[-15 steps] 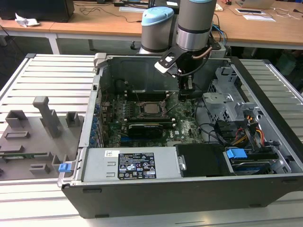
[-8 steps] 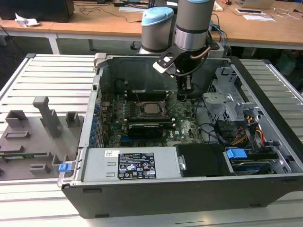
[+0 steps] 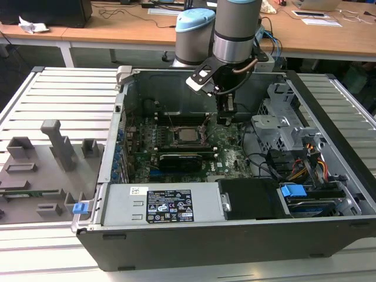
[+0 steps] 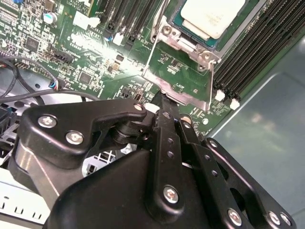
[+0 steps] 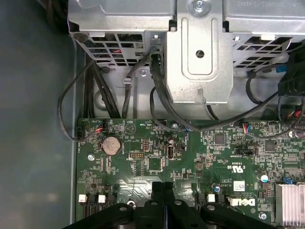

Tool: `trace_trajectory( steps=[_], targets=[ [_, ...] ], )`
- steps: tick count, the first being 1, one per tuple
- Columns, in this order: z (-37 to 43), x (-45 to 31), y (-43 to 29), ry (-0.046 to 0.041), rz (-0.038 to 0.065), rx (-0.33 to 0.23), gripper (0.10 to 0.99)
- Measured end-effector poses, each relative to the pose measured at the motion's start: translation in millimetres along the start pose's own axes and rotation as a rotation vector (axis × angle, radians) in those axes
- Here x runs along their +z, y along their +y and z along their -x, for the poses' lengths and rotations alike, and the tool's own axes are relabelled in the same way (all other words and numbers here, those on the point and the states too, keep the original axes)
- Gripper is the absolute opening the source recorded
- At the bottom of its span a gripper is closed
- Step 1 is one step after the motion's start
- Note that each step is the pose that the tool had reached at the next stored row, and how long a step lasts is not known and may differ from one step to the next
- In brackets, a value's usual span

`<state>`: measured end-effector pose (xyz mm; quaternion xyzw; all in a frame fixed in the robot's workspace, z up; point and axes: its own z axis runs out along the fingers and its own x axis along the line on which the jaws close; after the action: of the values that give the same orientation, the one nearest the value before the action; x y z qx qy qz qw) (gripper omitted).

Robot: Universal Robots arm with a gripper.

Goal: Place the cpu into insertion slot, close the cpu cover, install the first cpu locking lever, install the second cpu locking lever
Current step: 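Close the cpu cover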

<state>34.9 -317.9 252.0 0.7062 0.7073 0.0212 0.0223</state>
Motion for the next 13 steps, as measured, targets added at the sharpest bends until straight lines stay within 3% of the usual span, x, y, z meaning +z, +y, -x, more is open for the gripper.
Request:
trace_trajectory(
  steps=[13],
  targets=[
    [0.0, -0.3, -7.1, 0.0, 0.0, 0.0, 0.106]
  ],
)
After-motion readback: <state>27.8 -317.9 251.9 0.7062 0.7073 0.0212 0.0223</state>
